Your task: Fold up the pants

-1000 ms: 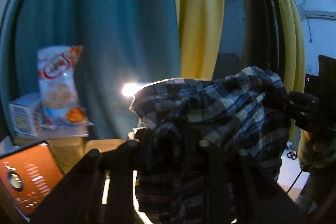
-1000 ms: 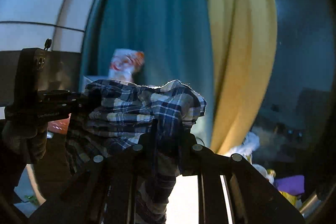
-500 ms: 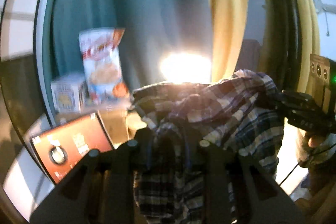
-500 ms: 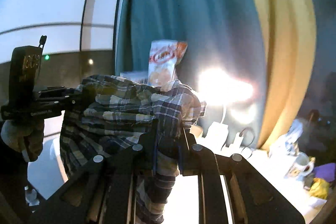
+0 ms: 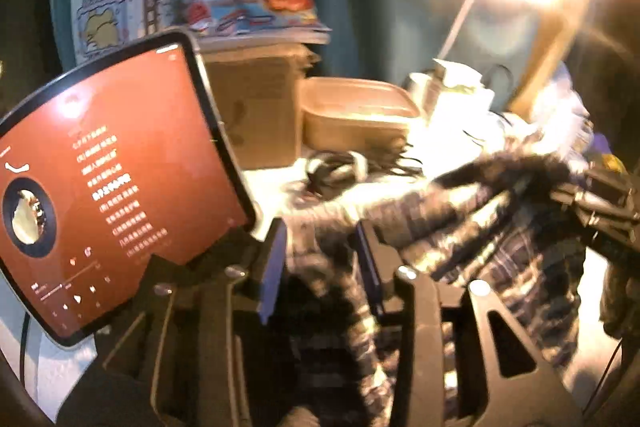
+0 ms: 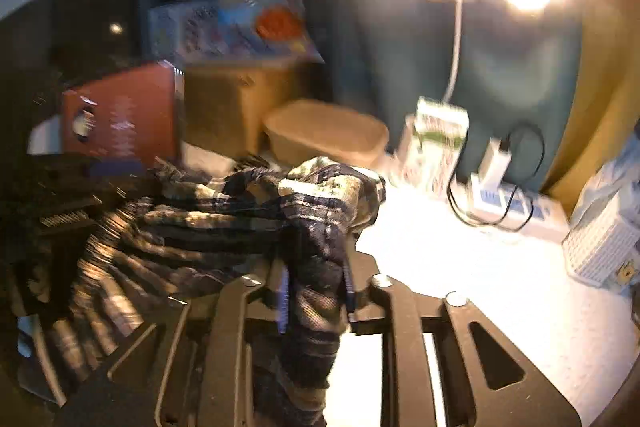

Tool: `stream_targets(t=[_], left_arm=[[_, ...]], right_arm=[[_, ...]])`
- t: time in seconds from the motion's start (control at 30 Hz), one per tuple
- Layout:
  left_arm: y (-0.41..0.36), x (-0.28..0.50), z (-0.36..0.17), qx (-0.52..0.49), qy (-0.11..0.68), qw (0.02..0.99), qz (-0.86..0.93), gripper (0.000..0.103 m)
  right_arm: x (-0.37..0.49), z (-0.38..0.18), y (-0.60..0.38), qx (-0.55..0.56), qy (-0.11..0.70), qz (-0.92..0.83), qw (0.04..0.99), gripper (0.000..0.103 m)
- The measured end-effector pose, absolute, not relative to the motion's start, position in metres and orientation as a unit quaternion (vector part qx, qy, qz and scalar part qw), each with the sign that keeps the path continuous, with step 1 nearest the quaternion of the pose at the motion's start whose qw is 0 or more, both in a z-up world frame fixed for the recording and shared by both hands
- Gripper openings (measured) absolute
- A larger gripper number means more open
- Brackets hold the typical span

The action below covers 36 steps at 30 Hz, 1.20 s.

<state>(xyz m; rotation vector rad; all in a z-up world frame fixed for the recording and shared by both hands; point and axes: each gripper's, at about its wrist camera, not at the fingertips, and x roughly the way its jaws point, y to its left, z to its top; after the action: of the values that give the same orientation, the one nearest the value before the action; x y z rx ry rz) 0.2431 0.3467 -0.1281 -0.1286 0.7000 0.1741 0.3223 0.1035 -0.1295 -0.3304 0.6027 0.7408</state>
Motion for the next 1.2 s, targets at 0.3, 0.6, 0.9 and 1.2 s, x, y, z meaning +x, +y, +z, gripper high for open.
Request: stream_targets(t=[0.3, 0.6, 0.9, 1.2], left_arm=[[0.349, 0.227, -0.104, -0.083, 0.303, 0.945, 0.093, 0.04], [0.295, 0.193, -0.082, -0.079, 0.281, 0.954, 0.063, 0.048], [0.243, 0.154, -0.067, -0.08, 0.257, 0.962, 0.045, 0.074], [0.188, 0.124, -0.061, -0.085, 0.244, 0.966, 0.005, 0.076]], right_arm=[[0.333, -0.123, 0.085, -0.133, 0.294, 0.338, 0.884, 0.06], [0.292, -0.103, 0.052, -0.134, 0.276, 0.338, 0.89, 0.06], [0.255, -0.088, -0.007, -0.111, 0.259, 0.317, 0.906, 0.06], [0.214, -0.071, -0.064, -0.1, 0.234, 0.293, 0.921, 0.06]])
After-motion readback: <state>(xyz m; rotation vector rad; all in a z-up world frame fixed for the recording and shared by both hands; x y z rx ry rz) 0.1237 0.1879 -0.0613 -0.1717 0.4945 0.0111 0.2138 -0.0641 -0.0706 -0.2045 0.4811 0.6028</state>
